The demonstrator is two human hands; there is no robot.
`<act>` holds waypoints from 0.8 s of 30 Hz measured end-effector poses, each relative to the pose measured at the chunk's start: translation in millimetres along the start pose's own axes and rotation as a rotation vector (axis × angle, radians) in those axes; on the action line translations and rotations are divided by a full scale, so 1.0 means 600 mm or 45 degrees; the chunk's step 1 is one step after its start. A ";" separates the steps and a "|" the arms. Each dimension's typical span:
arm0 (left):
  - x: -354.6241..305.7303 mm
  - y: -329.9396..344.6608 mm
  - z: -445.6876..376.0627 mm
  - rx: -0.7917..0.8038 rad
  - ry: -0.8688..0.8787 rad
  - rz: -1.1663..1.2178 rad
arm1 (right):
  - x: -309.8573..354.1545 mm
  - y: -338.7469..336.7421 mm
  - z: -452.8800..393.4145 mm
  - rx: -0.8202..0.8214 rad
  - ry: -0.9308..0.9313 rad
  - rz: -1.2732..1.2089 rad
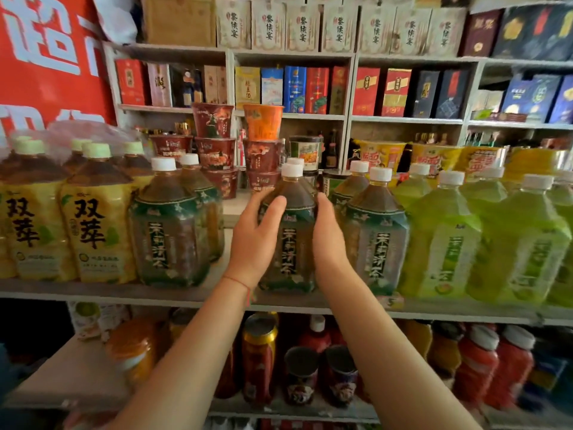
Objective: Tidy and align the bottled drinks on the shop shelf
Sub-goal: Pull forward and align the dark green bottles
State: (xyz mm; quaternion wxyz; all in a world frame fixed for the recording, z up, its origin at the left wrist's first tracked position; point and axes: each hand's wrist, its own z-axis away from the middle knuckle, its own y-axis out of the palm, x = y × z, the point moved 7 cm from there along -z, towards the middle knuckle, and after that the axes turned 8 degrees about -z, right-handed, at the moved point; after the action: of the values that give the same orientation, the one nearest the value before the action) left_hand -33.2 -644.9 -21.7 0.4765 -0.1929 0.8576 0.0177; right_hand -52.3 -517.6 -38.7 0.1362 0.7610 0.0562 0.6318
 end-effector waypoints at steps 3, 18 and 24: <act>0.003 0.000 -0.001 -0.027 -0.073 0.046 | -0.068 -0.014 -0.027 -0.023 0.253 -0.227; -0.025 -0.090 0.016 -0.135 0.225 -0.582 | -0.076 0.081 0.009 0.255 0.411 -0.170; -0.044 -0.118 0.029 -0.330 0.662 -1.271 | -0.085 0.120 0.019 0.181 0.341 -0.154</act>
State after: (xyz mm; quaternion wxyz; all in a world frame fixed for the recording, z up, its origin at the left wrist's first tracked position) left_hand 17.8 -698.4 1.5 0.1731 -0.6290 0.7425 -0.1523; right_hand -57.3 -601.2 -68.6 0.1112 0.6729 0.1642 0.7127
